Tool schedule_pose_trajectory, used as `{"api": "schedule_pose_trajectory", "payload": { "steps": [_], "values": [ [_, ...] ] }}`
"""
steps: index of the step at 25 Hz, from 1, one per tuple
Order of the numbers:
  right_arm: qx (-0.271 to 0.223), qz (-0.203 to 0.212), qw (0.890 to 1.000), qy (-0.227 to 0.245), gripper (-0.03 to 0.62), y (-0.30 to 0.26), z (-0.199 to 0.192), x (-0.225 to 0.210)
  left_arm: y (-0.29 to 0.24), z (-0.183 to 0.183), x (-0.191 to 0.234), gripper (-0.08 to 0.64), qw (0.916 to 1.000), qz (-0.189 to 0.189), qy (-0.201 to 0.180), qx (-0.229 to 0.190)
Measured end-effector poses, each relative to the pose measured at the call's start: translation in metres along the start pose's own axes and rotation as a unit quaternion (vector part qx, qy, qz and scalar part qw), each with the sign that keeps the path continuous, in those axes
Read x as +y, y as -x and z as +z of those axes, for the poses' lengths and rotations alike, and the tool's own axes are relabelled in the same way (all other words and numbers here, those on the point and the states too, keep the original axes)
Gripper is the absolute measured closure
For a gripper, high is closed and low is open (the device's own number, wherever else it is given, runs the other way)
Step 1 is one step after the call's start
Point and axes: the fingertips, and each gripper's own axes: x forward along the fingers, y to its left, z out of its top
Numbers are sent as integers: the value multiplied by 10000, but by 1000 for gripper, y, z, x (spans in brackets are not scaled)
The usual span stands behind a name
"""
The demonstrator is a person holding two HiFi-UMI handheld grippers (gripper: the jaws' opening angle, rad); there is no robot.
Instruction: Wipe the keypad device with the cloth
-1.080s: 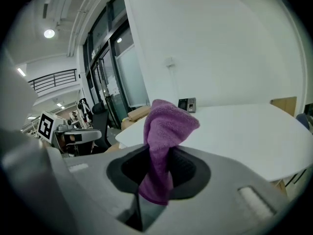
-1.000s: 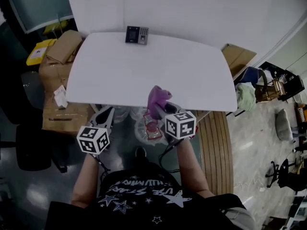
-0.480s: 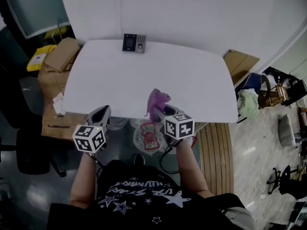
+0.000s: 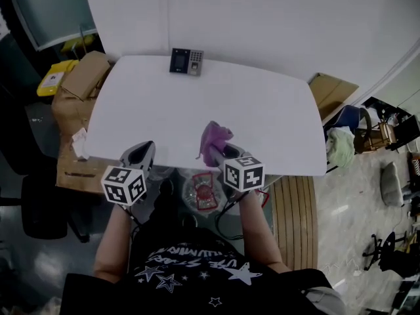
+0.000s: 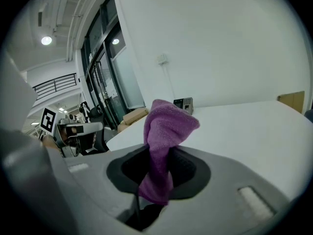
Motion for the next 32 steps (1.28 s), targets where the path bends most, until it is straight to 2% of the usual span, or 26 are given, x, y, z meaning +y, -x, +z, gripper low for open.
{"api": "schedule_pose_trajectory", "payload": {
  "steps": [10, 18, 32],
  "values": [
    [-2, -322, 9995, 34, 497, -41, 39, -29, -67, 27, 45, 554, 9993, -357, 83, 26],
    [49, -527, 9986, -58, 497, -104, 88, -60, -135, 63, 96, 554, 9979, -627, 63, 137],
    [190, -566, 9982, -13, 497, -222, 168, -81, -210, 112, 191, 554, 9977, -644, 146, 162]
  ]
}}
